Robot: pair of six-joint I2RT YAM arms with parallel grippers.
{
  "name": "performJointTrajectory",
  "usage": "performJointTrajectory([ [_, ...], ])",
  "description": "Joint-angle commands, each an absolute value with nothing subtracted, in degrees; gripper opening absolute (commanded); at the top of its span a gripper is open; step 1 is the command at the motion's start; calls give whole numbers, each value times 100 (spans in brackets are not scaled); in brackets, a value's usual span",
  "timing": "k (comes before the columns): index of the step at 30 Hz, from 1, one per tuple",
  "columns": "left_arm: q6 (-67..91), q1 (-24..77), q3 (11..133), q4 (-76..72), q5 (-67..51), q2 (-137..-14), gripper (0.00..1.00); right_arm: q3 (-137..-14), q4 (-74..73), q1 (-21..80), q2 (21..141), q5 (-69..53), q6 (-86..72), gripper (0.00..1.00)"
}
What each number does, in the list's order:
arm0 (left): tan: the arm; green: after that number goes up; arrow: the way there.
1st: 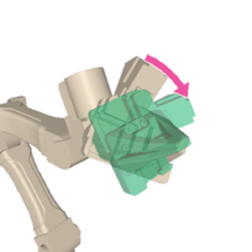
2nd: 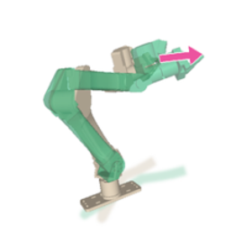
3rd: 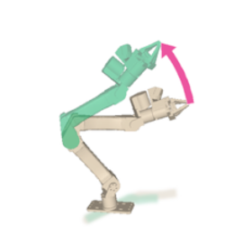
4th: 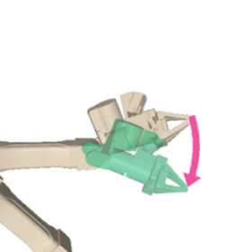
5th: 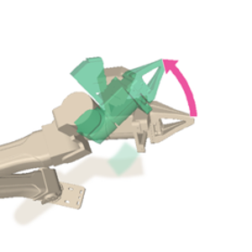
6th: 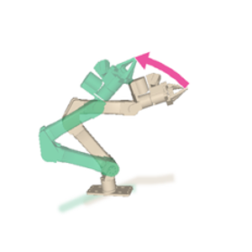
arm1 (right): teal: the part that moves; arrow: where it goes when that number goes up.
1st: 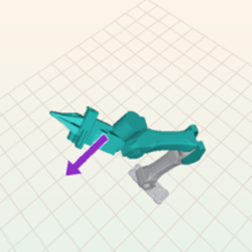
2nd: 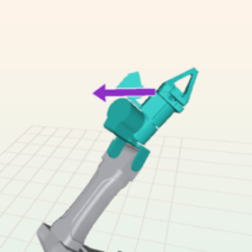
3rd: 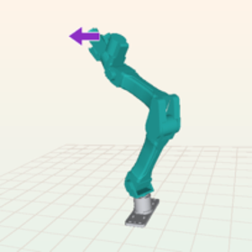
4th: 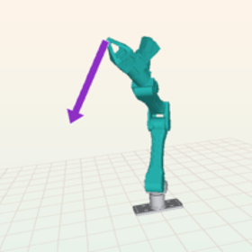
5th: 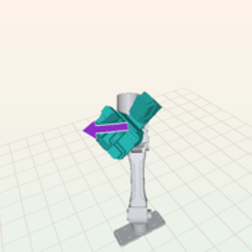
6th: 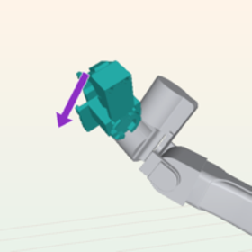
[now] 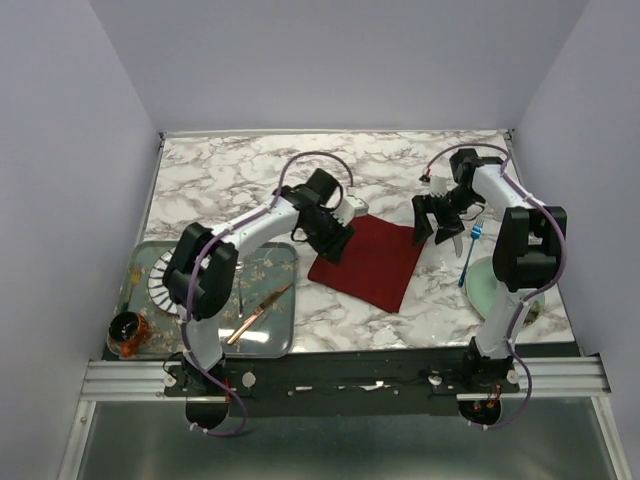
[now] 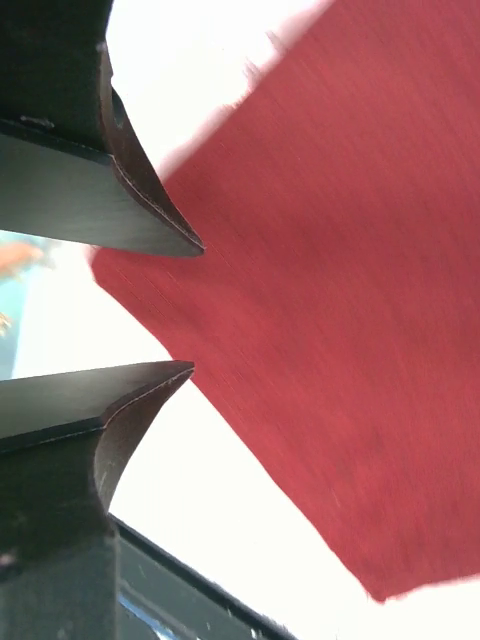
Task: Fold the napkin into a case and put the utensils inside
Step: Rotate the lower triangle-folded napkin at the center of the board.
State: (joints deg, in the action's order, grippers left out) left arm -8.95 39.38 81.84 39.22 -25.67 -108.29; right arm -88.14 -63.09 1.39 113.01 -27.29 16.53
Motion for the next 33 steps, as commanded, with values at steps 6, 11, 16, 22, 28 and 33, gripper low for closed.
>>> performJointTrajectory([
  [6, -1811, 3437, 7523, 3920, -2453, -10406, 54, -8552, -6038, 106, 11679, -3226, 863, 82],
  [11, -1784, 3445, 7295, 3744, -2373, -10661, 47, -8560, -5766, 114, 12040, -3331, 651, 72],
  [16, -1793, 3480, 6848, 3771, -2487, -10583, 31, -8858, -5388, 114, 12304, -3481, 624, 42],
  [22, -1417, 3551, 6907, 3744, -2804, -10415, 32, -9536, -5563, 150, 12463, -3735, 931, 53],
  [28, -827, 3437, 7163, 2998, -2672, -9645, 61, -9932, -5766, 132, 11849, -3525, 1625, 86],
  [33, -965, 3401, 6988, 1963, -2356, -8632, 83, -9423, -5686, 132, 10707, -3788, 1838, 93],
])
